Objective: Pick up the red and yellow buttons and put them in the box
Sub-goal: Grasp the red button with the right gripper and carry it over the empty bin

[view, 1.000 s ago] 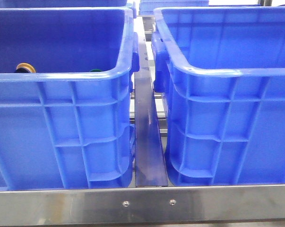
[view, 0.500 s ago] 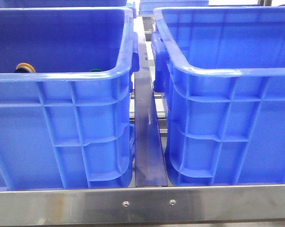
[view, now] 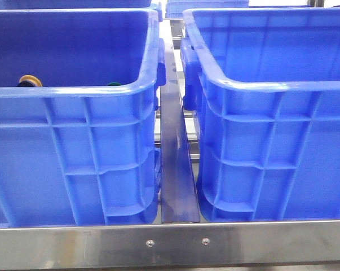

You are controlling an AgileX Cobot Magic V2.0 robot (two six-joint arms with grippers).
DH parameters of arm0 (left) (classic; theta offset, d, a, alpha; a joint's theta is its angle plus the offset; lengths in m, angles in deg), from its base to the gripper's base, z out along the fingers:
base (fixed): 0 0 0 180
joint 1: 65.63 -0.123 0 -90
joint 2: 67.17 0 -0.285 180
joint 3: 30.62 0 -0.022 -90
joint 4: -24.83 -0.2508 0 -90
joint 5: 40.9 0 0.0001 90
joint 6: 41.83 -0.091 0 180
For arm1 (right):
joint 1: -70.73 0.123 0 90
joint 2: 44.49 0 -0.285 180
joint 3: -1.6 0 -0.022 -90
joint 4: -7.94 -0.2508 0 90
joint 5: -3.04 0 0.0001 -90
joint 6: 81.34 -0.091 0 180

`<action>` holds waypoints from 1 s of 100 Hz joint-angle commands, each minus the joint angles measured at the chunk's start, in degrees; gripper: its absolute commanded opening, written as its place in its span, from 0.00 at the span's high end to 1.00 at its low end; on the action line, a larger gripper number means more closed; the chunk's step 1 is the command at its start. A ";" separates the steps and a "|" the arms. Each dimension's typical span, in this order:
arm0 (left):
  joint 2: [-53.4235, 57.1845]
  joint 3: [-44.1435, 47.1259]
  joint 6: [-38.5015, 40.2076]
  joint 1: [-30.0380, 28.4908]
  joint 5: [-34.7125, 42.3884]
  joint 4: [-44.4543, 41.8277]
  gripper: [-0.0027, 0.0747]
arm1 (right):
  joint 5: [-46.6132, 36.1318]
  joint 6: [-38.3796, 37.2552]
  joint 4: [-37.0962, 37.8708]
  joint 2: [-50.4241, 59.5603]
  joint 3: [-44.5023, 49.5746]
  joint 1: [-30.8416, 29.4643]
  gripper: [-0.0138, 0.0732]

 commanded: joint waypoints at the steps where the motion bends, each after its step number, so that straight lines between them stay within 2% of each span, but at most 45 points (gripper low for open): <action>1: 1.94 -1.85 0.55 0.48 4.28 -0.73 0.78 | 1.37 0.74 -3.60 0.89 -1.97 0.29 0.56; 3: 1.94 -1.85 0.55 0.48 4.28 -0.73 0.75 | 0.95 0.74 -3.59 0.89 -1.97 0.29 0.56; 15: 1.94 -1.85 0.82 0.48 4.28 -0.73 0.37 | -1.15 0.89 -3.24 0.89 -1.97 -0.09 0.56; 20: 1.94 -1.85 0.95 0.48 4.28 -0.73 0.27 | -2.14 1.30 -3.24 0.89 -1.97 -0.09 0.56; 25: 1.94 -1.85 0.95 0.48 4.42 -0.73 0.21 | -3.33 1.70 -3.24 0.89 -1.97 -0.14 0.56; 41: 1.94 -1.85 1.06 0.48 4.55 -0.73 0.20 | -7.79 3.05 -3.24 0.99 -2.09 -1.17 0.56; 54: 1.94 -1.85 3.29 -1.31 4.55 -0.98 0.20 | -8.62 4.74 -3.24 0.99 -2.87 -5.58 0.56; 79: 2.19 -1.32 6.02 -9.58 4.33 -0.98 0.21 | -11.43 10.98 -3.19 0.99 -3.00 -14.76 0.56; 90: 3.32 0.87 7.38 -13.47 4.87 -1.21 0.21 | -15.82 14.40 -3.19 0.99 -3.00 -15.69 0.56; 100: 5.09 4.33 11.71 -16.76 6.98 -4.26 0.21 | -20.28 17.55 -3.19 0.93 -3.00 -15.69 0.56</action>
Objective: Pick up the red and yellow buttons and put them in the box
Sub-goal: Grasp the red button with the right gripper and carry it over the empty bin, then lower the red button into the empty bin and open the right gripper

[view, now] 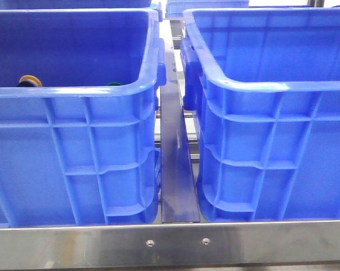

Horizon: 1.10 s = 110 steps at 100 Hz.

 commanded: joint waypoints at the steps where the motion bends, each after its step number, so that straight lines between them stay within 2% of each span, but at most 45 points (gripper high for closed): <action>1: 3.81 1.45 4.63 -2.75 5.11 -3.56 0.21 | -4.04 3.91 -3.08 0.93 -2.11 -0.48 0.56; 27: 10.67 10.77 17.74 -9.42 7.29 -15.35 0.21 | -11.39 10.13 -3.13 -1.78 -2.11 0.24 0.56; 38: 13.91 13.98 23.35 -11.27 7.29 -20.25 0.26 | -15.59 13.01 -3.13 -4.99 -2.11 2.99 0.56; 55: 18.61 17.83 28.53 -12.70 7.05 -26.12 0.45 | -25.07 18.74 -3.19 -10.54 -2.47 9.17 0.56; 70: 21.25 19.17 29.97 -13.02 6.61 -28.00 0.74 | -28.16 19.98 -3.13 -16.87 -5.83 13.60 0.56; 83: 21.72 19.17 30.05 -13.02 6.26 -28.43 0.98 | -31.56 20.39 -3.13 -22.16 -9.83 14.90 0.56; 110: 21.72 19.17 30.05 -13.02 6.26 -28.43 0.99 | -34.58 20.39 -3.08 -31.19 -15.29 14.90 0.56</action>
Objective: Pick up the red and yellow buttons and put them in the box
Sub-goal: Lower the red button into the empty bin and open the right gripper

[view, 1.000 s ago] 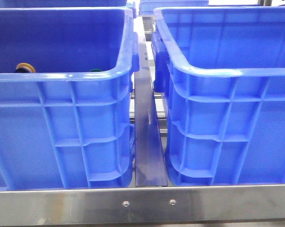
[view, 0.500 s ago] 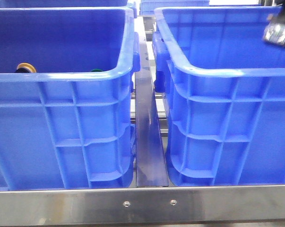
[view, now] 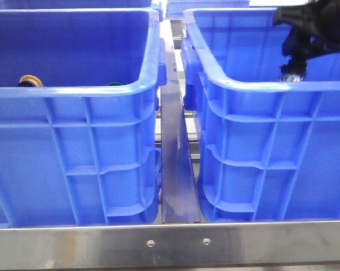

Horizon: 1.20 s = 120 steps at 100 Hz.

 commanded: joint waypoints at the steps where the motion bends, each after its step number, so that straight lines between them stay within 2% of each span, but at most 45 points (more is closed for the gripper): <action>1: 1.06 -1.57 0.73 -0.22 2.23 -1.82 0.99 | -1.49 0.90 -0.26 0.13 -3.49 0.03 0.56; 31: 1.06 -1.57 0.73 -0.22 2.23 -1.82 0.99 | -2.67 0.90 0.17 -5.38 -6.71 0.03 0.56; 52: 1.06 -1.57 0.73 -0.22 2.23 -1.82 0.99 | 0.48 0.90 0.17 -5.44 -6.57 0.03 0.56; 89: 1.06 -1.57 0.73 -0.22 2.23 -1.82 0.99 | 2.79 0.90 -0.08 -4.76 -0.98 0.51 0.55; 98: 1.06 -1.57 0.73 -0.22 2.23 -1.82 0.99 | 3.68 0.90 -0.58 -4.56 0.20 0.51 0.51; 120: 1.06 -1.57 0.73 -0.22 2.23 -1.82 0.99 | 7.32 0.90 -0.58 -2.80 0.94 0.51 0.32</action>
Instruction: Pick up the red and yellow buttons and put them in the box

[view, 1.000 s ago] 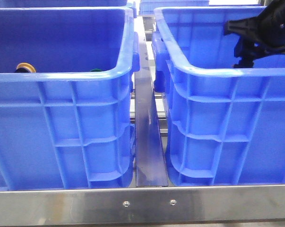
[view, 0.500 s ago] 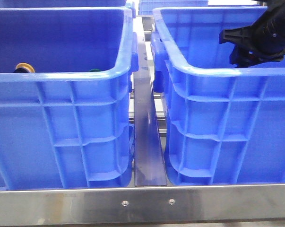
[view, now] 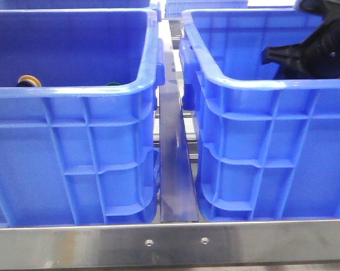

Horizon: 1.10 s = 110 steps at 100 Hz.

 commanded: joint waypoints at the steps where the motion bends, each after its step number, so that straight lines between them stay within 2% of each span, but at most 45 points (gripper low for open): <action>1: 1.06 -1.57 0.47 -0.22 2.23 -1.82 0.99 | 2.54 0.59 -0.03 2.92 -0.79 0.01 0.32; 35: 1.06 -1.57 0.47 -0.22 2.23 -1.82 0.99 | -2.00 0.59 -0.03 9.93 -0.64 0.01 0.17; 62: 1.06 -1.57 0.47 -0.22 2.23 -1.82 0.99 | -2.34 0.59 0.03 22.05 5.17 0.01 0.17; 96: 1.06 -1.57 0.47 -0.22 1.33 -1.82 0.99 | -2.28 0.59 0.03 45.11 17.63 0.01 0.18; 103: 1.06 -1.57 0.47 -0.22 0.39 -1.82 0.99 | -2.28 0.59 0.03 49.56 19.79 0.01 0.22; 110: 1.06 -1.57 0.47 -0.22 -0.41 -1.82 0.99 | -2.28 0.59 -0.02 53.49 21.74 0.01 0.32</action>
